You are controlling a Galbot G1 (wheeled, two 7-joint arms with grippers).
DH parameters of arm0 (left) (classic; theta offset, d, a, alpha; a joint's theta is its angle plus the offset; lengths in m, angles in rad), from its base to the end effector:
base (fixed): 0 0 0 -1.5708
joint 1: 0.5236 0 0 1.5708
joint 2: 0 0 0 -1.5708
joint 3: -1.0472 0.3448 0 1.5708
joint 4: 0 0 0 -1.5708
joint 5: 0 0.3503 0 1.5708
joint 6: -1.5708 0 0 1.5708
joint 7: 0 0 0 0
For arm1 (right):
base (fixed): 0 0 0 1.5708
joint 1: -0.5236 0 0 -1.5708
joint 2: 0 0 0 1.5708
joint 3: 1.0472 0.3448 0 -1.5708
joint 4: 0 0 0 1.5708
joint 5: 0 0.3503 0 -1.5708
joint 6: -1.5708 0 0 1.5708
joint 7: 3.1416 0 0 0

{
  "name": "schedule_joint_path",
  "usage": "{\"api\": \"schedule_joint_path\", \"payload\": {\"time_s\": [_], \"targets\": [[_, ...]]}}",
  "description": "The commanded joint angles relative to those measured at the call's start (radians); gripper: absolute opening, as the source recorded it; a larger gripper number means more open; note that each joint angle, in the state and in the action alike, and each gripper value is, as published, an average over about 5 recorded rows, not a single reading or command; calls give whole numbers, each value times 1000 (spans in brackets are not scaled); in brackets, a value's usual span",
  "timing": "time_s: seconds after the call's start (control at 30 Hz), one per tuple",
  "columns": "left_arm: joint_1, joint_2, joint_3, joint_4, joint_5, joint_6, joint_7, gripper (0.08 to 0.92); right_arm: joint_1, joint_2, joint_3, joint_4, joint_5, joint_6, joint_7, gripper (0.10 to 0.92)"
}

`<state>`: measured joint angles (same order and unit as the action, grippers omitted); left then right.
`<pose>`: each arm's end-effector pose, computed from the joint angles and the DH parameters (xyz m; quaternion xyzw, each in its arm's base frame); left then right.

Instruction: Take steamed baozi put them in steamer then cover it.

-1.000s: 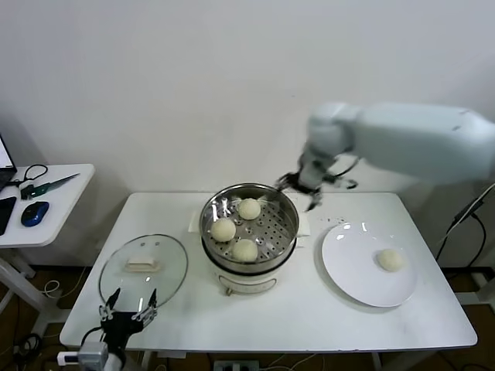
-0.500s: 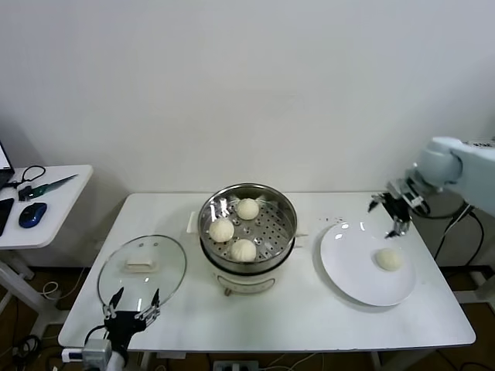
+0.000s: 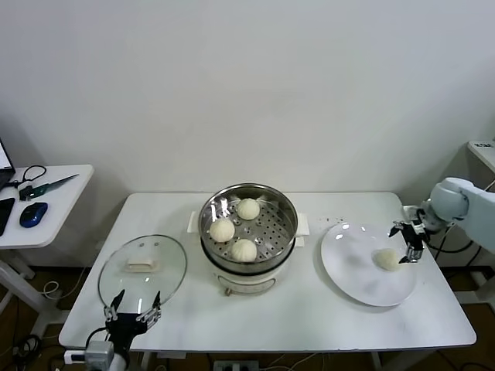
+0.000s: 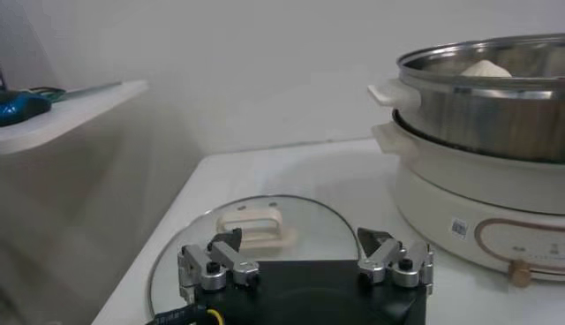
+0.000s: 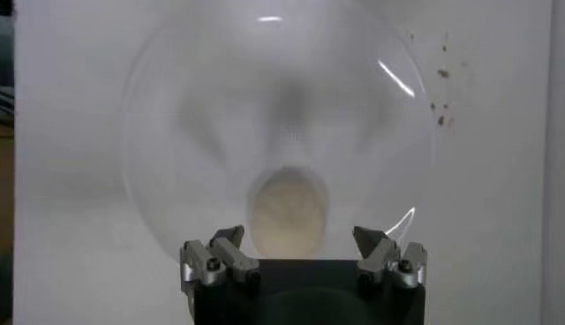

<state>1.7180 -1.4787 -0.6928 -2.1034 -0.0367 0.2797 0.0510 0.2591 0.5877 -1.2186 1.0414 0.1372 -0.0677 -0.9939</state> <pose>0.1326 0.0660 -0.3115 0.0289 -0.9771 -0.0553 0.2035 0.5050 -0.2690 -0.1902 0.4565 -0.5547 0.5227 0.4591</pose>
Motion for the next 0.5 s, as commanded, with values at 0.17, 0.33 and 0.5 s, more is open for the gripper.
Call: {"api": "schedule_joint_path", "payload": {"time_s": [0.17,0.33,0.5], "targets": [[0,-2,-2,0,14,-1,0,823,-193,83,166,-144,-49,-26,5,823],[-1,-5,-2,4,18,1,-2,823,-196,95,174,-167,-66,-21,7,823],[-1,-6,-2,9,18,-1,-4,823,-194,109,180,-192,-70,-15,9,790]]}}
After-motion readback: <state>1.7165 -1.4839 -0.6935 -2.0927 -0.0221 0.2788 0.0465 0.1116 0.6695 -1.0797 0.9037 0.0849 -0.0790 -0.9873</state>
